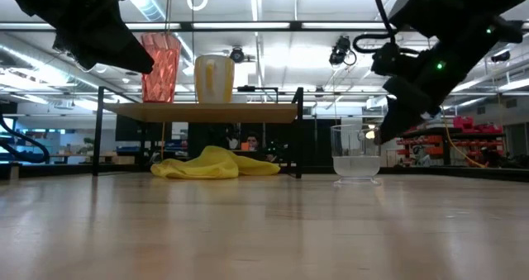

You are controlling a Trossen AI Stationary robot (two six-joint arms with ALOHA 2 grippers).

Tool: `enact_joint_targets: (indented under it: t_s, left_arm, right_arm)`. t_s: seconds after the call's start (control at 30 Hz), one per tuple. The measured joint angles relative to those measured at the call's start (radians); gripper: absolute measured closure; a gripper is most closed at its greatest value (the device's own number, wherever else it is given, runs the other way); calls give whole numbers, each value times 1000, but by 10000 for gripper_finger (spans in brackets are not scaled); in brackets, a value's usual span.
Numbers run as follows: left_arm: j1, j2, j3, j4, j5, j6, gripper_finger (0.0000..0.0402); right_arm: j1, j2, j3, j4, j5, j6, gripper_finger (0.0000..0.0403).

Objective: Stack small to large cups/mugs on shelf
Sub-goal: Put the transparent mug on the shelf

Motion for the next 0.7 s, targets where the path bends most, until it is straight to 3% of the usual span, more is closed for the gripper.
enact_joint_targets:
  t_s: [0.4, 0.57, 0.7]
  left_arm:
    - [0, 0, 0, -1, 0, -2, 294]
    - [0, 0, 0, -1, -5, -2, 294]
    - [0, 4, 0, -1, -8, -11, 294]
  right_arm:
    - [71, 150, 0, 255, -60, -27, 398]
    - [108, 208, 3, 457, -171, -153, 398]
    - [147, 221, 37, 446, -195, -188, 398]
